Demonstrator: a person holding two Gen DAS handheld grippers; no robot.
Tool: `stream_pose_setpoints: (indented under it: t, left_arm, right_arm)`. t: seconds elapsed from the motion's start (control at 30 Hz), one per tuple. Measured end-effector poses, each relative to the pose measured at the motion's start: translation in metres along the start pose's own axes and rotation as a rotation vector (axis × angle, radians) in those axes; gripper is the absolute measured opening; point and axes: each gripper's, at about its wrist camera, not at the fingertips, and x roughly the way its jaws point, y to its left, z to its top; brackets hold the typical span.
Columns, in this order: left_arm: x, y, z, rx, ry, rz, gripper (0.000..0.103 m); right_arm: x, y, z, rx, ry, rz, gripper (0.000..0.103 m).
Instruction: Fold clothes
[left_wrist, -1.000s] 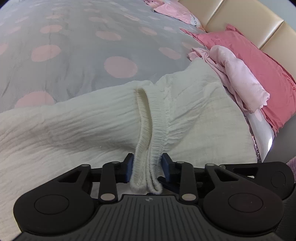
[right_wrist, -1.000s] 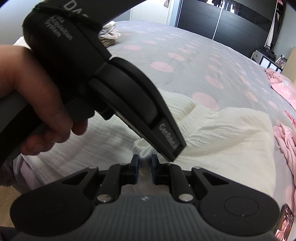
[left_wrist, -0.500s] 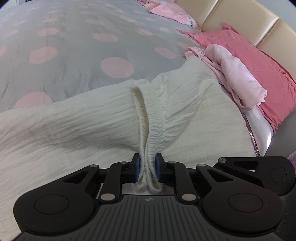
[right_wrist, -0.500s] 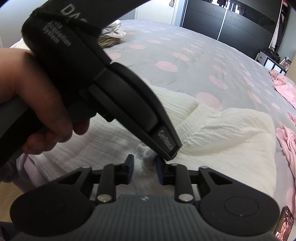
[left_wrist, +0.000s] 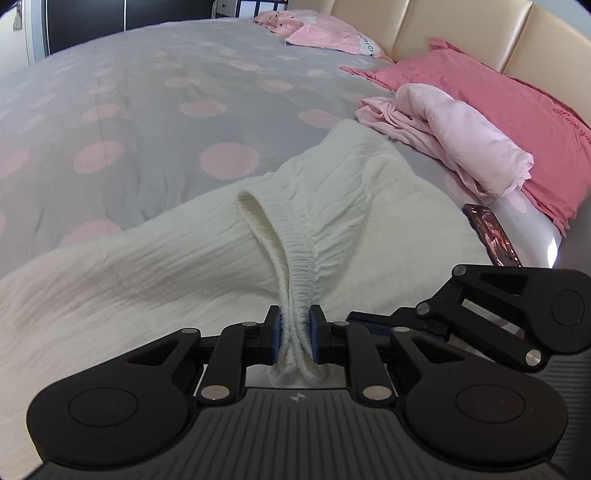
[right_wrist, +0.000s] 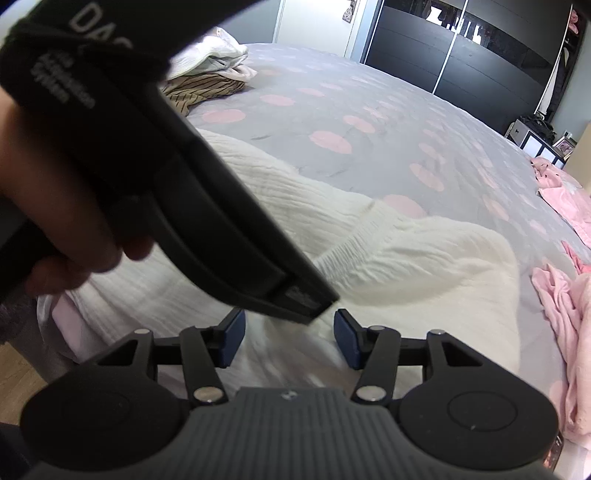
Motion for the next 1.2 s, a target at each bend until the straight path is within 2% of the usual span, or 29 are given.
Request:
stream_pose_setpoints:
  t: [0.2, 0.37, 0.53, 0.57, 0.6, 0.67, 0.77, 0.83, 0.93, 1.0, 1.2]
  left_arm:
    - [-0.023, -0.007, 0.002, 0.014, -0.040, 0.045, 0.013]
    - [-0.049, -0.008, 0.014, 0.016, -0.083, 0.059, 0.013]
    - [-0.086, -0.005, 0.038, 0.023, -0.147, 0.075, 0.013]
    - [-0.093, -0.005, 0.042, 0.031, -0.154, 0.082, 0.013]
    - [-0.099, -0.005, 0.045, 0.038, -0.160, 0.090, 0.013]
    - [-0.110, -0.007, 0.050, 0.059, -0.172, 0.113, 0.013]
    - [-0.126, -0.007, 0.055, 0.080, -0.194, 0.149, 0.013]
    - [-0.138, -0.004, 0.057, 0.082, -0.210, 0.171, 0.013]
    - [-0.158, 0.005, 0.057, 0.070, -0.237, 0.195, 0.013]
    - [-0.176, 0.018, 0.056, 0.047, -0.259, 0.215, 0.013]
    - [-0.232, 0.062, 0.053, -0.015, -0.321, 0.281, 0.013]
  right_arm:
    - [-0.020, -0.005, -0.006, 0.000, -0.030, -0.024, 0.062]
    - [-0.042, 0.001, -0.011, -0.008, -0.091, -0.019, 0.062]
    - [-0.058, 0.012, -0.014, -0.067, -0.145, 0.054, 0.060]
    - [-0.058, 0.017, -0.012, -0.086, -0.145, 0.064, 0.056]
    - [-0.057, 0.024, -0.008, -0.103, -0.141, 0.072, 0.047]
    - [-0.048, 0.037, 0.001, -0.124, -0.128, 0.086, 0.041]
    - [-0.053, 0.035, 0.005, -0.140, -0.095, 0.082, 0.041]
    - [-0.033, 0.052, 0.010, -0.147, -0.066, 0.058, 0.041]
    - [-0.014, 0.051, 0.011, -0.159, -0.023, 0.012, 0.041]
    - [-0.014, 0.036, 0.002, -0.169, 0.001, -0.014, 0.042]
    - [-0.010, 0.027, -0.004, -0.161, 0.053, -0.066, 0.046]
